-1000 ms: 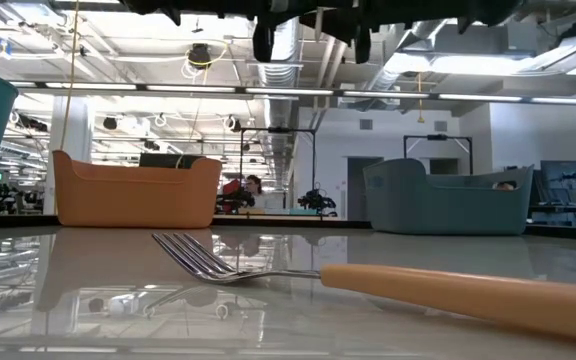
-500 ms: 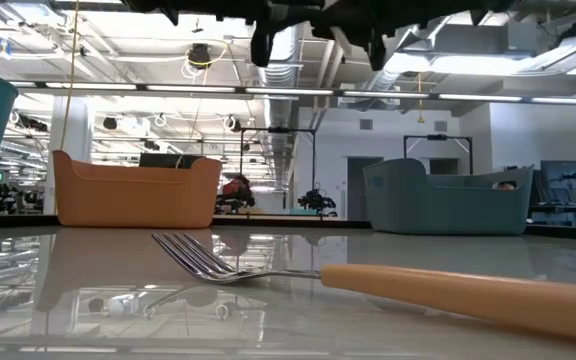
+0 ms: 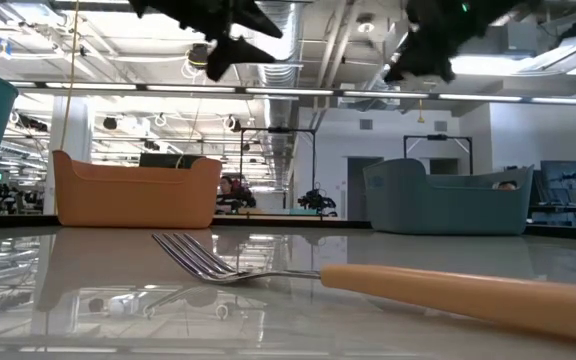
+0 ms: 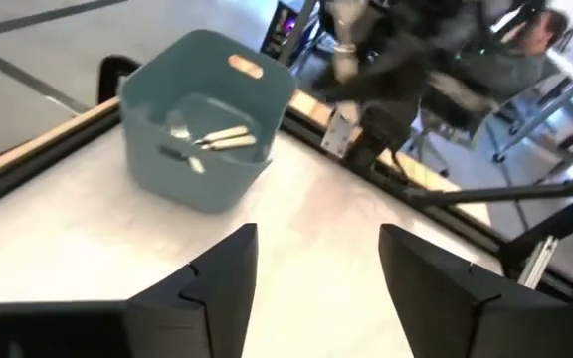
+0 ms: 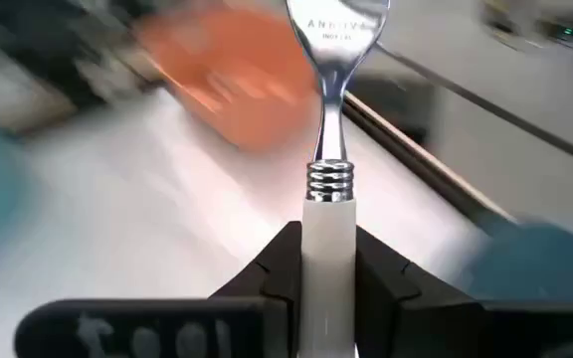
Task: Sort silverware by color (type)
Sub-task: Put the white fork into the blue bin, then put the orange fork into the orange bin
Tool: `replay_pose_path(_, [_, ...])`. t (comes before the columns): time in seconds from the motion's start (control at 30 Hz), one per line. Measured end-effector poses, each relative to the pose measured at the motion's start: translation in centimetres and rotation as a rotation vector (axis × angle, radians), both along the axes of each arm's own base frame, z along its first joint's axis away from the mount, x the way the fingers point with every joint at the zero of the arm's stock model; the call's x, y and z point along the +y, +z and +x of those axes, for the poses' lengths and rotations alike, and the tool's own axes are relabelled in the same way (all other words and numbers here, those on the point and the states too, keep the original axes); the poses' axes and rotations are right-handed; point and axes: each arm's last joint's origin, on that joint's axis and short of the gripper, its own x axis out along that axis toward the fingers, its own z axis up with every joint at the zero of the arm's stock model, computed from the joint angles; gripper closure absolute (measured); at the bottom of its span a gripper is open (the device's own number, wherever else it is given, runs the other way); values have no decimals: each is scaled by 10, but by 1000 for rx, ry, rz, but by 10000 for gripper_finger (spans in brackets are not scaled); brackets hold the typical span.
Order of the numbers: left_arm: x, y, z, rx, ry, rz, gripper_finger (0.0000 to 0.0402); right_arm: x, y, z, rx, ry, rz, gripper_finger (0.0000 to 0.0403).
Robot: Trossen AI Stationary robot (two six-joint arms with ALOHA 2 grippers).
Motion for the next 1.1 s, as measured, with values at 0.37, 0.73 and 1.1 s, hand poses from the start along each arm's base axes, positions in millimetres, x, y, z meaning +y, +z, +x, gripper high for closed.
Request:
replay_pose_path(0.37, [-6, 16, -30, 40, 68, 61, 204, -69, -46, -35, 534, -204, 15, 324])
replay_pose_path(0.73, [-22, 12, -26, 77, 14, 37, 203, -100, -86, -31, 733, -235, 139, 250])
replay_pose_path(1.1, [-34, 13, -30, 100, -34, 58, 203, -90, -60, -34, 698, -247, 222, 131])
